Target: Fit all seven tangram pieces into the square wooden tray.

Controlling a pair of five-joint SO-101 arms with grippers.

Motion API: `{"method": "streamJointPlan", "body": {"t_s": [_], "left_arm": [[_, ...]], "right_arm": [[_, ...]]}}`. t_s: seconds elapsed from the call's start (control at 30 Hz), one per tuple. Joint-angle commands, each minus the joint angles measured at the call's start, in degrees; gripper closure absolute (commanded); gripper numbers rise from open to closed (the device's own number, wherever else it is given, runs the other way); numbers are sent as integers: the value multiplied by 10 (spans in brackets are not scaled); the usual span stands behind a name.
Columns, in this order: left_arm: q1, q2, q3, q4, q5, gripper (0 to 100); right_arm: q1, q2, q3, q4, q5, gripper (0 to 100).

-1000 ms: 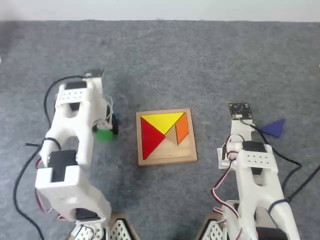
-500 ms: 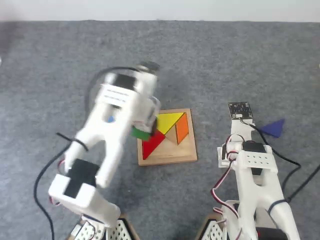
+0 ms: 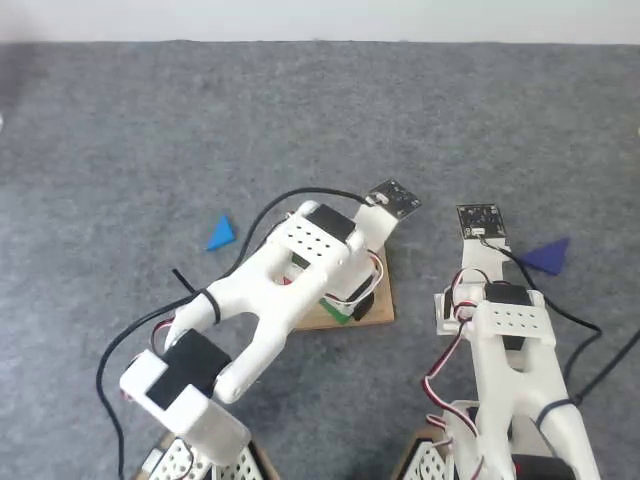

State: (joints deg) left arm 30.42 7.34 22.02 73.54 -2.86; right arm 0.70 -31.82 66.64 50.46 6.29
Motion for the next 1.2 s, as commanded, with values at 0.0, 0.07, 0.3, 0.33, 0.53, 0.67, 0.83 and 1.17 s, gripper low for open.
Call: {"method": "streamJointPlan", "body": {"t_s": [0.0,0.07,0.3,0.33,0.53,0.67,0.83,1.17], "left_arm": [[3,-32,-1,-9,-11,848],[3,-32,-1,-5,-17,795],[-31,-32,-2,10,-41,731],[-40,-32,-2,9,-41,731],[-60,-32,-1,-6,-43,731],[-58,-31,-1,-16,-47,731],[-47,-32,0,-12,-47,731],[-30,-17,14,-22,-50,731]], "right_arm": [[8,-15,-4,-8,7,745],[8,-15,-4,-8,7,745],[7,-15,-4,-8,7,745],[7,-15,-4,-8,7,745],[7,-15,-4,-8,7,745],[7,-15,-4,-7,7,745],[7,-15,-4,-7,7,745],[7,-15,-4,-7,7,745]]}}
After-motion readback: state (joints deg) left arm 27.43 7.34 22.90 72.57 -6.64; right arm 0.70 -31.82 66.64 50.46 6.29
